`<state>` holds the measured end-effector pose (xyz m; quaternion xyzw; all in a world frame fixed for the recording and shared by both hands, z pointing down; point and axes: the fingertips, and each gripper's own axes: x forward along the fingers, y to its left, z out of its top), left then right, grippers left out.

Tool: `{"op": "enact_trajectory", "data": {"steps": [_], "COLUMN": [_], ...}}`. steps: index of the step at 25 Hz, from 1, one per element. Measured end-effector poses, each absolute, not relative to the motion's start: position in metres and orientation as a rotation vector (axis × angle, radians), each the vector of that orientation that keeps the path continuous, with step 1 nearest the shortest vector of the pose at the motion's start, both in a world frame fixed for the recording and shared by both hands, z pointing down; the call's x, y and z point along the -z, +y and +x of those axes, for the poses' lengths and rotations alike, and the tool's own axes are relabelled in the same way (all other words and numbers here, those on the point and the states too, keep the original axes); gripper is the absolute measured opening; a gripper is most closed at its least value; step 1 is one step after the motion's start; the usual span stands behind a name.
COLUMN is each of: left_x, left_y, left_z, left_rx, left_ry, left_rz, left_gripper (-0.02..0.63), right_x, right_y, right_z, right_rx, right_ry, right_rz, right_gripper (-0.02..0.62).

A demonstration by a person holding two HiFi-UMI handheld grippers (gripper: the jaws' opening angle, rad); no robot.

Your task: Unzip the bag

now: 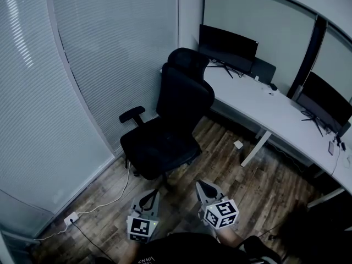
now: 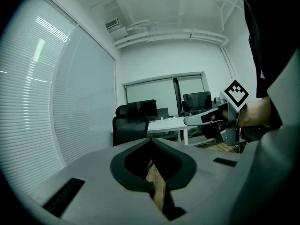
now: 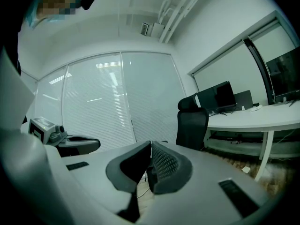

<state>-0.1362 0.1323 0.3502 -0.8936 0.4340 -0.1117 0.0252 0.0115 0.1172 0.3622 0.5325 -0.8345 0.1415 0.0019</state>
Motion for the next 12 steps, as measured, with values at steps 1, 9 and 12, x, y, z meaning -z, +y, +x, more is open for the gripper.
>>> {"op": "enact_trajectory", "data": {"steps": [1, 9, 12], "left_x": [-0.3510, -0.3557, -0.3587], "left_y": [0.1328, 0.1331, 0.1315], "left_z": [-0.1363, -0.1339, -0.1353], "left_rx": [0.346, 0.374, 0.411], "left_ry": [1.343, 1.353, 1.356], "left_rz": [-2.764, -2.757, -2.727], "left_gripper": [0.020, 0.020, 0.020], "right_x": [-0.3628, -0.3641, -0.3648], "right_y": [0.1173, 0.1156, 0.1152], "right_z": [0.0110, 0.0124, 0.0136], "right_rx": [-0.444, -0.449, -0.450], "right_ry": [-2.618, -2.616, -2.619], "right_rz": [1.668, 1.654, 1.651], "right_gripper": [0.048, 0.046, 0.046]}}
